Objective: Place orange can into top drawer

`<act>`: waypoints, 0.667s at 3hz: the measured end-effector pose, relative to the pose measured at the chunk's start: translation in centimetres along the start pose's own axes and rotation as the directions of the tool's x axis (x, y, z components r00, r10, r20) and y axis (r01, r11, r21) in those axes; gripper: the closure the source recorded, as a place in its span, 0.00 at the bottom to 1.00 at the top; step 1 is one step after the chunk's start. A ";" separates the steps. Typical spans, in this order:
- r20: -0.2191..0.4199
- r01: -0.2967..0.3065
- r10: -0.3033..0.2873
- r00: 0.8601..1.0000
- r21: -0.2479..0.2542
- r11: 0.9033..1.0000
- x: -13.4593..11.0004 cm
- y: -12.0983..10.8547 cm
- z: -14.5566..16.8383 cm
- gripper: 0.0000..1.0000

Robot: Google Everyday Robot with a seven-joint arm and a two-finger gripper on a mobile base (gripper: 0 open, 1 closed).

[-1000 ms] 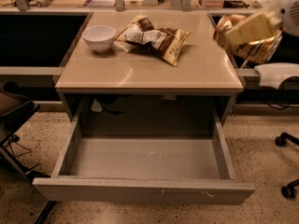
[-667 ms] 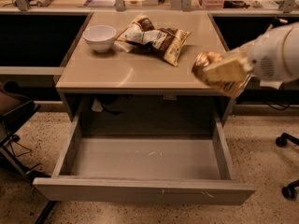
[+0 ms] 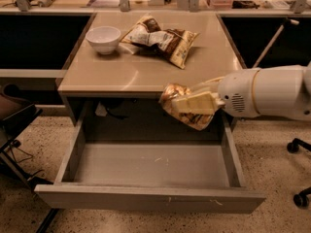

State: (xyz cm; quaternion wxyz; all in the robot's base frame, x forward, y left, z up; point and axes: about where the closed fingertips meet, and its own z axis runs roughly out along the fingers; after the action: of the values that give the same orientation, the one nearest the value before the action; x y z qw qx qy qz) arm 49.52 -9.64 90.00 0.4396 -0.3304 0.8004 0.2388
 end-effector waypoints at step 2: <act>0.011 -0.063 0.063 0.998 -0.031 0.998 4.3 -0.3 2.6 1.00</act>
Offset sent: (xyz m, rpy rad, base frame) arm 0.0004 0.0050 -0.1460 0.1755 0.1303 -0.0175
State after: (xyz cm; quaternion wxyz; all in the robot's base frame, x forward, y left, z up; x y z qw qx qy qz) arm 49.50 -9.44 84.99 0.4316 -0.3102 0.8039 0.2669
